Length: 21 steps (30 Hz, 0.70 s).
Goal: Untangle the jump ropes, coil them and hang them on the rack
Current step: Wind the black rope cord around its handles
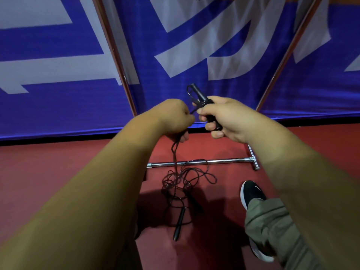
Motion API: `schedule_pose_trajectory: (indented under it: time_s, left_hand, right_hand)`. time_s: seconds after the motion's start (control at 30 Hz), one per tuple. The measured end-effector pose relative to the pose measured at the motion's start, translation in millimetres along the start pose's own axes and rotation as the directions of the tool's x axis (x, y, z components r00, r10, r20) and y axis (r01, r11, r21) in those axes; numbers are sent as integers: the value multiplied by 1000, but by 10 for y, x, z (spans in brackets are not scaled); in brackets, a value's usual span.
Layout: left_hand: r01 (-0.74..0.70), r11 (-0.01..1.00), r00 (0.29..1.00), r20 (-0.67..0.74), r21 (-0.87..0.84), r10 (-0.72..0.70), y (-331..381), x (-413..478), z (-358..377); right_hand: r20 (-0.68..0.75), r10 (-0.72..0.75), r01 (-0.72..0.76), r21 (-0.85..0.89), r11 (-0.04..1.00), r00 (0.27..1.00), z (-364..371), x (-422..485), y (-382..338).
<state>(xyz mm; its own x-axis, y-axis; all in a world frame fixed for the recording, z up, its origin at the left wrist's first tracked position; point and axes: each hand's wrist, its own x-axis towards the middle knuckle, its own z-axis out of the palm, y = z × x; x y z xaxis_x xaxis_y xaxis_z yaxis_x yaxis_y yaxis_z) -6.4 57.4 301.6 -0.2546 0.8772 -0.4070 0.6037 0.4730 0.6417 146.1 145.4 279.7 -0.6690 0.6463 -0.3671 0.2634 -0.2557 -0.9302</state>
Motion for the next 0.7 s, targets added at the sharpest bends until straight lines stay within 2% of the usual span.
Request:
schedule_pose_trajectory:
  time_s: [0.07,0.13,0.27,0.37,0.5,0.63,0.7]
  left_hand:
    - [23,992,999,-22,-123,-26,19,-6,15]
    - [-20,961,998,-58,-276,4,33,-10,-9]
    - [-170,823,985,-61,-542,163,17,-50,-132]
    - [-248,781,952,6,-573,307,-57,-69,-233]
    - [-334,684,858,91,-648,506,-172,-83,-343]
    - [-349,602,805,100,-718,585,-191,-98,-345]
    - [-388,558,791,46,-734,610,-180,-85,-308]
  right_hand:
    - [37,-32,28,95,995,999,-8,-38,-54]
    - [50,-44,32,223,974,998,-39,-62,-107]
    - [121,-71,17,396,918,990,-84,-113,-175]
    - [137,-99,31,428,903,986,-98,-152,-223]
    - [94,-97,49,423,905,991,-144,-154,-256]
    - [116,-82,27,412,911,990,-125,-185,-300]
    - [141,-76,14,398,917,987,-115,-211,-328]
